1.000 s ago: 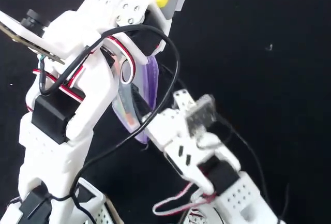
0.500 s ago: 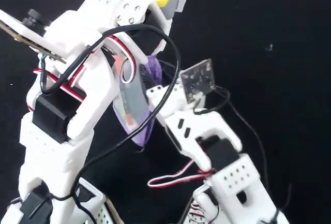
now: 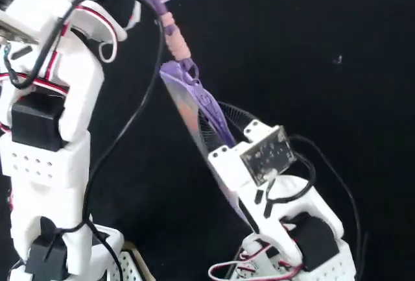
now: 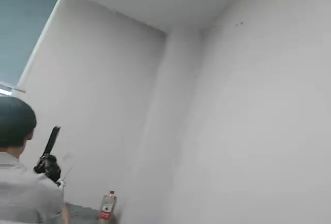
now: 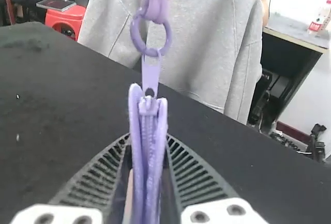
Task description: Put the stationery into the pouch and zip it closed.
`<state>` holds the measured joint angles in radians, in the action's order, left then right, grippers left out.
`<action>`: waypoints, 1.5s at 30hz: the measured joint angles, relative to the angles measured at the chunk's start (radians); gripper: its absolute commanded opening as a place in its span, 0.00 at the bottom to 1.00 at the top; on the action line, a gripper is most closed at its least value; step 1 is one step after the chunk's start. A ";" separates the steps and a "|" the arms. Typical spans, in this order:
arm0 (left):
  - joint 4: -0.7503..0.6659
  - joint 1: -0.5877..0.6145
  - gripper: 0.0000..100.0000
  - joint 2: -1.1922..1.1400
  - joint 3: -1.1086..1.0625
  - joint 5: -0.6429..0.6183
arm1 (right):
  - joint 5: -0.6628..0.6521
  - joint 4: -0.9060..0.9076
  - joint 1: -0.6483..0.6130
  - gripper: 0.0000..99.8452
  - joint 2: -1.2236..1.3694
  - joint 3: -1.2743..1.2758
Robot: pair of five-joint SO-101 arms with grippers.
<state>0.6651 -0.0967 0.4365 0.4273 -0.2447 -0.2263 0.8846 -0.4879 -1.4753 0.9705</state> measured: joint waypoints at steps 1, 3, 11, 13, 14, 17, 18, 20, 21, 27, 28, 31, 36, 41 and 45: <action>0.000 0.018 0.03 0.002 -0.023 0.000 | -0.009 0.012 0.000 0.01 -0.012 0.000; 0.000 0.051 0.03 0.002 -0.071 0.000 | -0.023 0.034 0.000 0.01 -0.037 0.002; -0.092 0.198 0.03 0.002 -0.296 0.000 | -0.031 0.060 0.041 0.01 -0.104 0.005; -0.147 0.230 0.03 0.002 -0.354 0.000 | -0.032 0.074 0.057 0.01 -0.118 0.005; -0.173 0.244 0.03 0.002 -0.384 0.000 | -0.038 0.080 0.058 0.01 -0.126 0.005; -0.247 0.282 0.03 0.003 -0.485 0.000 | -0.055 0.098 0.066 0.01 -0.153 0.005; -0.276 0.290 0.03 0.003 -0.522 0.000 | -0.057 0.110 0.066 0.01 -0.164 0.005; -0.338 0.310 0.03 0.003 -0.598 0.000 | -0.061 0.120 0.066 0.01 -0.178 0.006; -0.376 0.318 0.03 0.003 -0.635 0.000 | -0.064 0.124 0.066 0.01 -0.187 0.006; -0.535 0.370 0.03 0.000 -0.819 0.003 | -0.075 0.127 0.084 0.01 -0.218 0.003; -0.548 0.370 0.03 0.000 -0.830 0.003 | -0.075 0.127 0.084 0.01 -0.218 0.003; -0.575 0.371 0.03 0.000 -0.838 0.003 | -0.077 0.127 0.081 0.01 -0.221 0.003; -0.554 0.307 0.03 0.000 -0.783 0.003 | -0.017 0.127 0.087 0.02 -0.221 0.003; -0.351 0.181 0.03 0.000 -0.548 0.003 | 0.011 0.127 0.089 0.07 -0.221 0.003; -0.203 0.064 0.03 0.000 -0.339 0.002 | 0.017 0.127 0.087 0.19 -0.222 0.034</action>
<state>0.4626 -0.0322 0.4365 0.0882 -0.2432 -0.2094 1.0119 -0.4005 -1.6978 1.0042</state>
